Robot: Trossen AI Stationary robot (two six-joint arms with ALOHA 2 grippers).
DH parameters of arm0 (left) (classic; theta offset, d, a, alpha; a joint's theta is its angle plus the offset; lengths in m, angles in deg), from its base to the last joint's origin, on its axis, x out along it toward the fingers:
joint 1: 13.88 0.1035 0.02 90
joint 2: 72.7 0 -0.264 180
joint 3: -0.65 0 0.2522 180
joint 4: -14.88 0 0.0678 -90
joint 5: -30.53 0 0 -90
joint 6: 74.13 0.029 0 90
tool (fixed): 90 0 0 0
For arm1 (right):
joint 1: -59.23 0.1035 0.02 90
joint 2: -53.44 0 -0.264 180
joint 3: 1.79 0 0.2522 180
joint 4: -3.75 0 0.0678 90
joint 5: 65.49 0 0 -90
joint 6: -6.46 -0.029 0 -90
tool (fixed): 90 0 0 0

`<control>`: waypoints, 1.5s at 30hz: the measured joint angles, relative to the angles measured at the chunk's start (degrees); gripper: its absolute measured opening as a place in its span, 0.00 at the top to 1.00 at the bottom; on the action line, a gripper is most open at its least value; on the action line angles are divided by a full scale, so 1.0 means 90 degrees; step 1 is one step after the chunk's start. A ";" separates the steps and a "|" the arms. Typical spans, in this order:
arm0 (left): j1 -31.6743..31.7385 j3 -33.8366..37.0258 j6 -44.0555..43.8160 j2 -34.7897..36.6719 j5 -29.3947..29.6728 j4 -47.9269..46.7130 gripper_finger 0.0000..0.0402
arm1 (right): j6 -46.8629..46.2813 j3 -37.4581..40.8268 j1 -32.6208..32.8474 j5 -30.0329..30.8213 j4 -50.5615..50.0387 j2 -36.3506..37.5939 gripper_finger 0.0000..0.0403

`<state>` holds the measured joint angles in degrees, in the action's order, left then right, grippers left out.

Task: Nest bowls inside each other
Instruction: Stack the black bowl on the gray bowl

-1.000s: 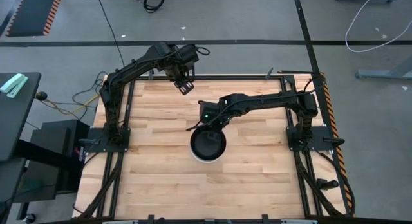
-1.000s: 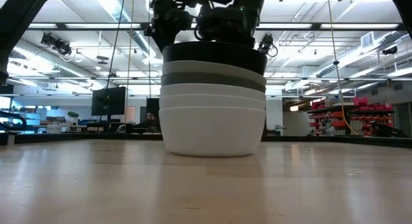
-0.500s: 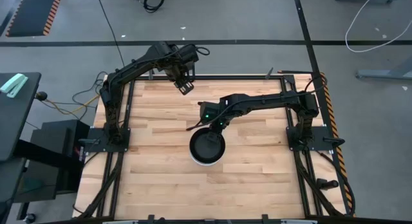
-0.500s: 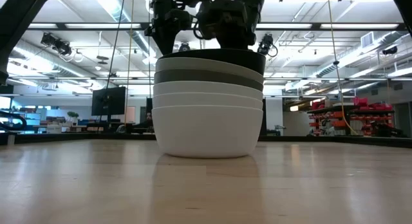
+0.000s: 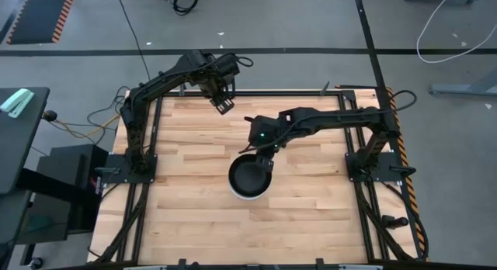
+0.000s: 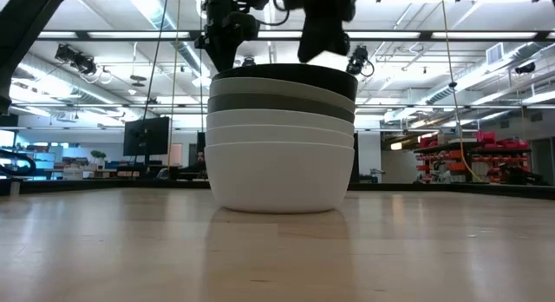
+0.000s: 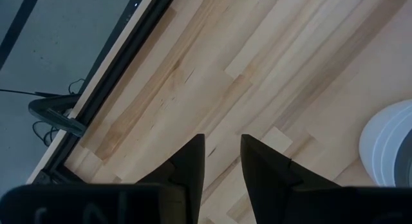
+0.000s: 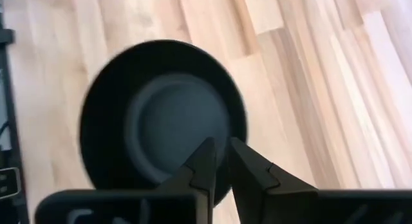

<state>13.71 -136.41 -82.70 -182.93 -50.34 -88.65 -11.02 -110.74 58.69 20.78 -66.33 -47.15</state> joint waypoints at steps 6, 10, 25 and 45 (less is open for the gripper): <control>0.0000 0.0000 -0.0001 0.0000 0.0000 0.0000 0.73 | 0.0113 0.0000 0.0054 -0.0005 0.0017 0.0105 0.98; 0.0000 0.0000 -0.0023 0.0000 0.0000 -0.0003 0.73 | 0.0177 0.0113 0.0047 0.0005 0.0116 0.0016 0.96; 0.0000 0.0000 -0.0023 0.0000 -0.0096 -0.0022 0.73 | 0.0246 0.1062 0.0049 -0.0022 0.0783 -0.0025 0.99; -0.0010 0.0000 -0.0025 0.0000 -0.0211 -0.0024 0.73 | 0.0224 0.1451 0.0064 -0.0095 0.1258 -0.0023 0.99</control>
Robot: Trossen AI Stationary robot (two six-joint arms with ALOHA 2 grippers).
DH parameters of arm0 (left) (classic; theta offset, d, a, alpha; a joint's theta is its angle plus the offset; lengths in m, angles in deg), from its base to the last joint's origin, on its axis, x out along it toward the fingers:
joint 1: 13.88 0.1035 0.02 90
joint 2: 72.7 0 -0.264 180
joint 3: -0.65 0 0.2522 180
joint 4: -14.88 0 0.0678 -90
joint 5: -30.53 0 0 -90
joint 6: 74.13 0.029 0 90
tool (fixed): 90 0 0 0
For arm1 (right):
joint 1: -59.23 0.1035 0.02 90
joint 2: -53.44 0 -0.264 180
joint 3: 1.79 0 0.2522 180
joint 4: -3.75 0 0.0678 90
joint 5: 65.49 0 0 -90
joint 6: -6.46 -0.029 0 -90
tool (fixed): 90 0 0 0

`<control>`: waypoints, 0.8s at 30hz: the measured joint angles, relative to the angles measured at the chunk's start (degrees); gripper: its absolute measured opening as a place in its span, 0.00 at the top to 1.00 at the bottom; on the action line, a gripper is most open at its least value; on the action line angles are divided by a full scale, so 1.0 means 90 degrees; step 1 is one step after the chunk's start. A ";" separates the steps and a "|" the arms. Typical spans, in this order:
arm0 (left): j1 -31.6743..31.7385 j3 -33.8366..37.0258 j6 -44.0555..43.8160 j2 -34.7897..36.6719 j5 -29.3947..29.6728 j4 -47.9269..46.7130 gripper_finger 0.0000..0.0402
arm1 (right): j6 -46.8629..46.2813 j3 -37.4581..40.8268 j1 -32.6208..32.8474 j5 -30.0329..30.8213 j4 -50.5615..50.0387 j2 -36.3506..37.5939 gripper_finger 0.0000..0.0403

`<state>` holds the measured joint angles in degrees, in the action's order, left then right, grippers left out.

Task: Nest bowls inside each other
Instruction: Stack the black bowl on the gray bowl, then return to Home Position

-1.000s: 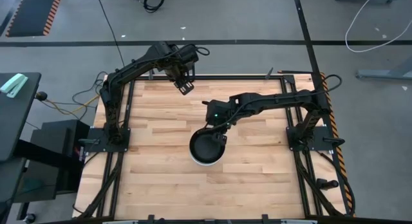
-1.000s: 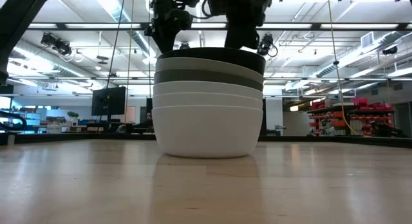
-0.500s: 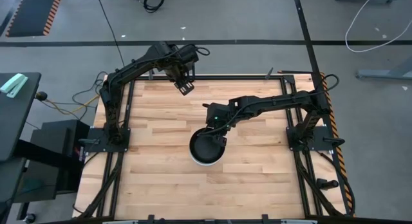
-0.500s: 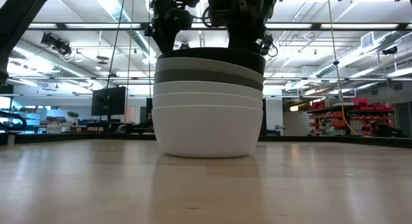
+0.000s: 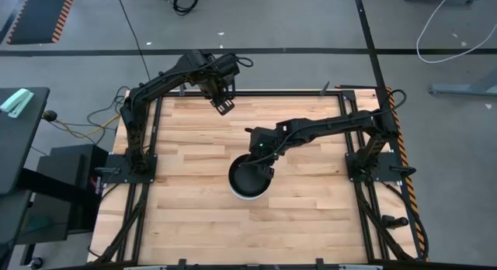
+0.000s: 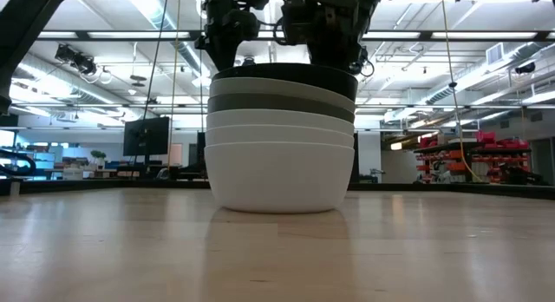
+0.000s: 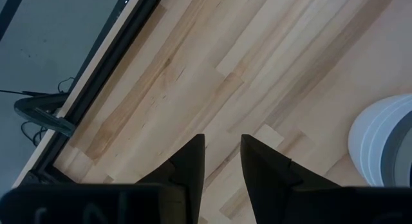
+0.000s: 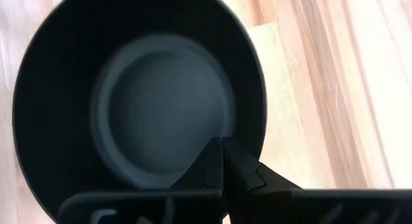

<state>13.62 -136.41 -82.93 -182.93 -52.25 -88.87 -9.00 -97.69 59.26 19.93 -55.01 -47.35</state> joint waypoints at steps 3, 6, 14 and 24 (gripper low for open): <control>0.0000 0.0000 0.0000 0.0000 0.0000 -0.0001 0.73 | -0.0047 0.0093 0.0000 -0.0021 0.0055 0.0000 0.99; 0.0000 0.0000 -0.0002 0.0000 0.0000 -0.0002 0.73 | -0.0099 0.0144 0.0000 -0.0021 0.0105 0.0000 0.99; 0.0000 0.0000 -0.0069 0.0000 0.0000 -0.0002 0.73 | -0.0123 0.0145 0.0000 -0.0021 0.0112 0.0000 0.99; -0.0285 0.0000 -0.0054 0.0000 -0.0201 -0.0001 0.73 | -0.0106 -0.0120 0.0000 -0.0021 0.0115 0.0270 0.99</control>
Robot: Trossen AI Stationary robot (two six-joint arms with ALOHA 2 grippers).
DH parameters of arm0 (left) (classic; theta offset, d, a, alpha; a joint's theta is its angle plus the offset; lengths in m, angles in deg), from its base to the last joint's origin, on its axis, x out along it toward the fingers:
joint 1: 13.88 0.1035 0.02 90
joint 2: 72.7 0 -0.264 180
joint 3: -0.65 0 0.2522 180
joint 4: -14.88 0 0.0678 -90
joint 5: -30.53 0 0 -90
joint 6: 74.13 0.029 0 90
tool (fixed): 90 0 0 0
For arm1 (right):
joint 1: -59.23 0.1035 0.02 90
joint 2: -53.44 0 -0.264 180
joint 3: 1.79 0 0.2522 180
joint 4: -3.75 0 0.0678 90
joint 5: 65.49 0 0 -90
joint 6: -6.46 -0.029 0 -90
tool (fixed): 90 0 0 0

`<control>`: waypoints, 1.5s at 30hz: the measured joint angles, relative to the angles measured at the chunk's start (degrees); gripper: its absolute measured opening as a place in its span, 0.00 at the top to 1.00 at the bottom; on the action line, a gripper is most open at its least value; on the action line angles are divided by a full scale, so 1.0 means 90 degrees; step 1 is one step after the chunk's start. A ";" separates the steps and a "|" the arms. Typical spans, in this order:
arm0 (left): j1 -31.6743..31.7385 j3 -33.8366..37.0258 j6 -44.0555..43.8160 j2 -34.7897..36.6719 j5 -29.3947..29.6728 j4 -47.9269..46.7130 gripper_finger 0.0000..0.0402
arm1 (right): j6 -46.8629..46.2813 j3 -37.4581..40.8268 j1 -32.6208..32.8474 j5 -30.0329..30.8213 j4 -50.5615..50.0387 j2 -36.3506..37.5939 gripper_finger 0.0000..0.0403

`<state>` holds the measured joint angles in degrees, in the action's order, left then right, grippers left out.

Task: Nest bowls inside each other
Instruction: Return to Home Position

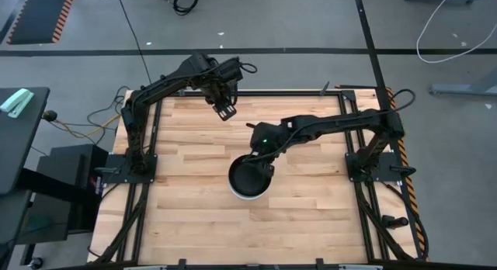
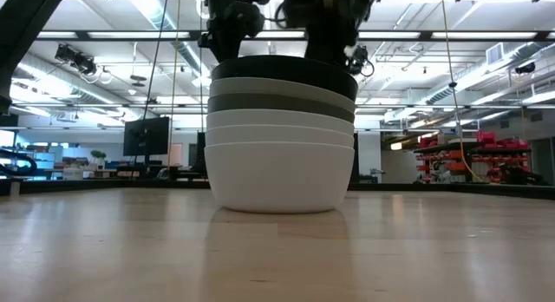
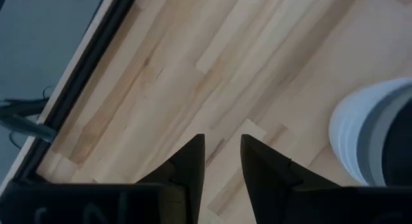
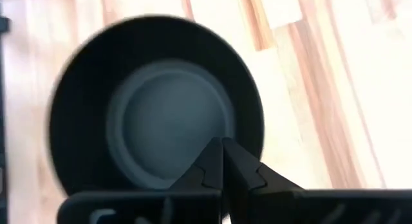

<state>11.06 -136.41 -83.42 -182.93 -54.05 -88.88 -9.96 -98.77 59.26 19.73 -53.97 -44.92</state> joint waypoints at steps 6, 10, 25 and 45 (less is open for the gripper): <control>-0.0256 0.0000 0.0108 0.0063 0.0009 0.0038 0.73 | 0.0008 0.0000 0.0016 0.0034 -0.0015 0.0940 0.97; -0.0457 0.0000 0.0108 0.0182 0.0004 0.0277 0.73 | -0.0024 -0.0005 0.0019 0.0073 0.0036 0.1765 0.97; -0.1112 -0.0005 -0.0078 0.1716 0.0060 0.1873 0.73 | -0.0003 -0.0005 0.0526 0.0244 0.0402 0.4091 0.97; -0.2396 -0.0005 -0.0461 0.3107 0.0692 0.0993 0.73 | -0.0688 -0.0005 0.1481 0.0195 0.0368 0.5438 0.97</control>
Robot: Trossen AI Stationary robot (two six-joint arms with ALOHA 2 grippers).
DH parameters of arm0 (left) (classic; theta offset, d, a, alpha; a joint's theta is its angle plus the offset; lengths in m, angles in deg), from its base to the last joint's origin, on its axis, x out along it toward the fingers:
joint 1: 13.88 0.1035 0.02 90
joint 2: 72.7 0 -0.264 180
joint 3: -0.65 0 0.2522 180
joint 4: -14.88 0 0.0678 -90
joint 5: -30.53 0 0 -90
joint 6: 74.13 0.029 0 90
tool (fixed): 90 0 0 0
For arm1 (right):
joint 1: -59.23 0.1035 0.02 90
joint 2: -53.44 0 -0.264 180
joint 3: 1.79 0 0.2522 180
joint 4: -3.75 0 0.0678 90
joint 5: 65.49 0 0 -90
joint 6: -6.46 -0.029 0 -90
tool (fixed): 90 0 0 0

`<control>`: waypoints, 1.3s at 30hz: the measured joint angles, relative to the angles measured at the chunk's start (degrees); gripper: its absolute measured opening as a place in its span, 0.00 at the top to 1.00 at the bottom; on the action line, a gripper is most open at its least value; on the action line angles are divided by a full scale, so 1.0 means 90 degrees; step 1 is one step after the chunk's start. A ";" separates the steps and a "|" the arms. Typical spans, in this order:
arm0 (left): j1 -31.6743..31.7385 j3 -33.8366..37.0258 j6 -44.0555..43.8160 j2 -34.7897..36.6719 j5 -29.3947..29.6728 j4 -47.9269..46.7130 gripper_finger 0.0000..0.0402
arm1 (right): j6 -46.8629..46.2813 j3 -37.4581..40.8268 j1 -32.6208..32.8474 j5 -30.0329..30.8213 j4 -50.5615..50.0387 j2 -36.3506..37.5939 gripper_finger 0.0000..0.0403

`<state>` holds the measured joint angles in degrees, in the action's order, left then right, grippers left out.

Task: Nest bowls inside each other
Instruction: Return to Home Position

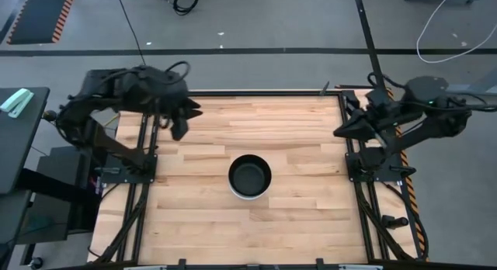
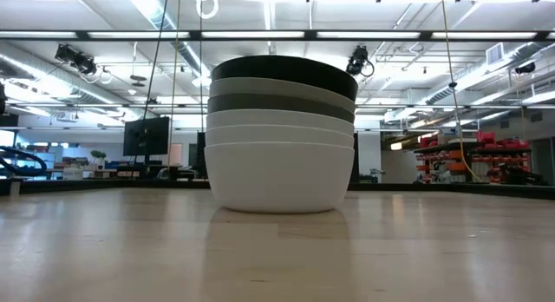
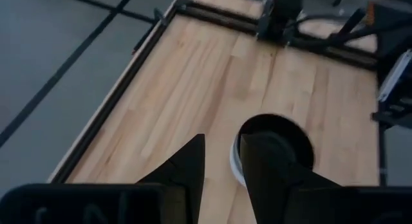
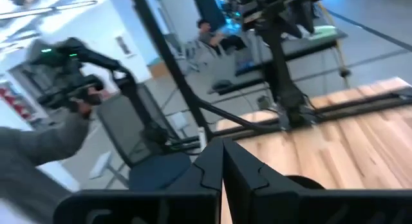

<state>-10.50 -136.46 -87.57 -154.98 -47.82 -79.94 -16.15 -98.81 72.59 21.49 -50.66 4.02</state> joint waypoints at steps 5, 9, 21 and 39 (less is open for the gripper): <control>-0.0466 -0.0002 -0.0170 0.0427 0.0296 0.0052 0.73 | 0.0071 0.0000 0.0419 -0.0006 -0.0019 0.0231 0.97; -0.0912 -0.0002 -0.0274 0.0703 0.0799 0.0237 0.73 | 0.0297 0.0012 0.0606 -0.0001 0.0046 0.0342 0.97; -0.2508 0.0221 -0.0090 0.0808 0.1578 0.1794 0.73 | 0.0540 0.1779 0.1313 -0.0003 0.2620 0.1035 0.97; -0.2749 0.3443 0.1237 0.2509 -0.2881 0.6390 0.73 | 0.0590 0.3075 0.2003 -0.0393 0.4512 0.1783 0.97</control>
<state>-35.25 -105.47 -76.44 -132.40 -73.76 -22.43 -10.84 -71.14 90.62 17.95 -10.05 20.07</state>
